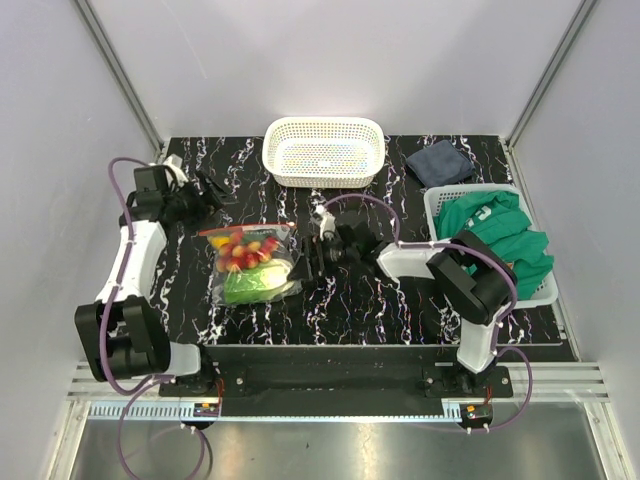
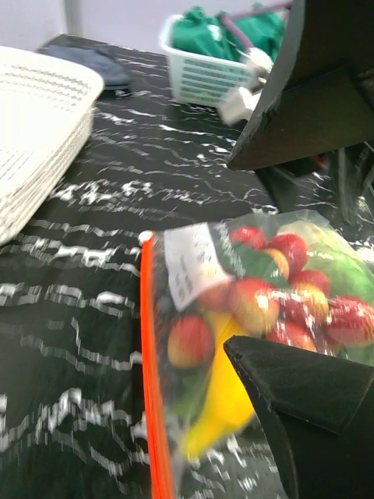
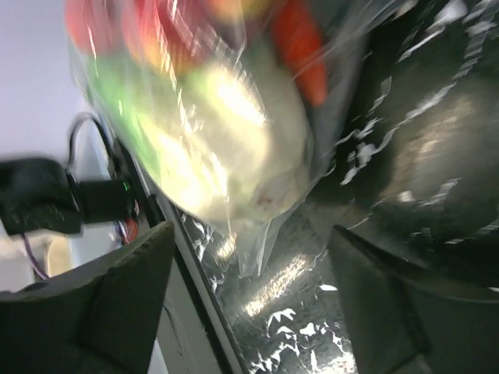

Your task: Open the zip-top bag and remove the fake food

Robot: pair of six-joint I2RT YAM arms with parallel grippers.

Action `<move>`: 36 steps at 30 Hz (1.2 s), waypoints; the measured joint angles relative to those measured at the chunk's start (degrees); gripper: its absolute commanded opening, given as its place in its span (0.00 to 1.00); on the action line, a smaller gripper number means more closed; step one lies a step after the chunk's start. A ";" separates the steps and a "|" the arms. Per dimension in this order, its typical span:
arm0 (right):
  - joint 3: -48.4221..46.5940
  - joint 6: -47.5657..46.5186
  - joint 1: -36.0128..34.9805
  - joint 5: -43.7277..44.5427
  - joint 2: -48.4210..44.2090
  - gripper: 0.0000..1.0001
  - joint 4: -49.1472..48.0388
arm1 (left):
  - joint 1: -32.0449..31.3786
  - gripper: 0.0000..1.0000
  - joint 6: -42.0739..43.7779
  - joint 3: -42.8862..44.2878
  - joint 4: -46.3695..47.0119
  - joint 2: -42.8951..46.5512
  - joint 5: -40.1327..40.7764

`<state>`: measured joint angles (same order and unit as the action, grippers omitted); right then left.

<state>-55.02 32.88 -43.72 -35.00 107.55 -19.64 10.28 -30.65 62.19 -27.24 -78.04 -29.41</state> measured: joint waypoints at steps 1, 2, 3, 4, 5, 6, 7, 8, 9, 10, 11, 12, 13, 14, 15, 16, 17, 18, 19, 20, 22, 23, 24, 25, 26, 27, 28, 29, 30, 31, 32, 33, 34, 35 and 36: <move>-0.39 1.09 0.61 0.72 -0.28 1.00 0.07 | -1.01 0.88 0.42 0.00 0.17 0.20 0.07; -1.16 2.60 1.55 2.08 -0.39 1.00 0.22 | -2.43 0.87 0.79 0.00 0.63 0.33 0.13; -2.10 4.15 2.54 3.76 -0.39 0.99 0.28 | -3.96 0.87 1.22 0.00 1.07 0.44 0.20; -3.17 5.40 3.45 5.57 -0.39 1.00 0.59 | -5.29 0.86 1.68 0.00 1.44 0.46 0.35; -4.28 6.69 4.11 7.26 -0.37 1.00 0.94 | -6.43 0.86 2.01 0.00 1.62 0.44 0.55; -6.01 8.33 4.68 9.77 -0.17 1.00 1.86 | -7.89 0.85 2.43 0.00 1.68 0.44 1.03; -8.31 9.77 5.11 11.87 0.42 1.00 2.71 | -9.07 0.85 2.80 0.00 1.68 0.44 1.20; -10.51 10.99 5.27 13.62 1.31 0.98 3.04 | -10.01 0.85 3.04 0.00 1.68 0.44 1.38; -13.84 12.66 5.29 15.58 2.82 0.97 3.74 | -10.69 0.85 3.21 0.00 1.70 0.44 1.68; -16.90 13.97 5.27 16.90 4.59 0.94 4.26 | -11.43 0.85 3.34 -0.04 1.75 0.44 2.19; -19.80 15.52 5.22 18.21 6.43 0.91 4.57 | -11.89 0.85 3.48 -0.13 1.79 0.44 2.38; -21.64 16.85 5.20 19.23 7.85 0.88 4.63 | -12.35 0.85 3.61 -0.37 2.01 0.48 2.82; -23.30 18.36 5.16 20.26 9.31 0.84 4.92 | -12.63 0.85 3.67 -0.66 2.16 0.57 3.15; -24.57 20.20 5.16 21.46 10.80 0.83 5.16 | -13.00 0.85 3.76 -1.22 2.16 0.81 3.56; -25.31 22.18 5.16 22.84 12.20 0.82 5.84 | -13.22 0.85 3.85 -1.73 2.19 1.18 3.93; -25.44 23.43 5.16 23.80 13.07 0.81 6.32 | -13.38 0.84 3.85 -2.12 2.08 1.55 4.24; -25.46 25.00 5.16 25.09 14.08 0.79 7.06 | -13.51 0.84 3.87 -2.64 2.08 2.12 4.48; -25.49 26.47 5.16 26.10 14.99 0.76 8.17 | -13.66 0.84 3.87 -2.99 1.97 2.80 4.74; -25.49 27.74 5.16 27.08 15.89 0.75 9.29 | -13.75 0.84 3.87 -3.21 1.92 3.56 4.96; -25.49 29.03 5.16 28.02 16.68 0.75 10.10 | -13.92 0.84 3.87 -3.32 1.99 4.31 5.14; -25.55 31.50 5.16 28.63 17.79 0.74 10.73 | -14.19 0.84 3.87 -3.50 2.03 5.73 5.51; -26.27 32.11 5.11 29.03 17.97 0.72 11.13 | -14.38 0.84 3.87 -3.52 2.03 6.45 5.64; -26.77 32.74 5.01 29.46 18.14 0.70 11.41 | -14.58 0.84 3.87 -3.52 2.08 7.08 5.68; -27.15 33.16 4.92 29.64 18.27 0.67 11.63 | -14.78 0.84 3.87 -3.52 2.08 7.61 5.70; -27.54 33.70 4.81 29.86 18.53 0.65 11.85 | -14.93 0.84 3.87 -3.52 2.10 7.96 5.70; -27.96 34.12 4.66 29.97 18.95 0.65 11.96 | -15.04 0.84 3.87 -3.52 2.08 8.28 5.73; -28.44 34.53 4.48 30.01 19.52 0.64 12.09 | -15.17 0.84 3.87 -3.52 2.08 8.57 5.75; -28.98 35.32 4.26 29.97 20.28 0.63 12.20 | -15.28 0.84 3.87 -3.52 2.08 8.74 5.75; -29.29 35.71 4.13 29.90 20.68 0.63 11.85 | -15.32 0.84 3.87 -3.52 2.05 8.85 5.75; -29.94 36.30 3.89 30.08 21.07 0.63 12.00 | -15.32 0.84 3.87 -3.52 1.95 8.98 5.77; -30.23 36.57 3.69 30.16 21.35 0.63 12.04 | -15.32 0.84 3.87 -3.52 1.88 9.11 5.79; -30.64 36.94 3.48 30.32 21.62 0.61 12.13 | -15.39 0.84 3.87 -3.52 1.75 9.29 5.81; -31.23 37.33 3.17 30.77 21.94 0.56 12.26 | -15.43 0.84 3.87 -3.52 1.57 9.51 5.84; -31.54 37.55 2.93 30.99 22.16 0.53 12.39 | -15.43 0.85 3.87 -3.50 1.42 9.75 5.88; -31.89 37.77 2.67 31.12 22.49 0.49 12.59 | -15.43 0.85 3.87 -3.50 1.22 10.03 5.88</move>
<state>-86.91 70.65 -41.06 -3.88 130.04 -7.05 -5.15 -26.79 58.70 -26.02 -68.01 -23.53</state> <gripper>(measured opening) 0.581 0.849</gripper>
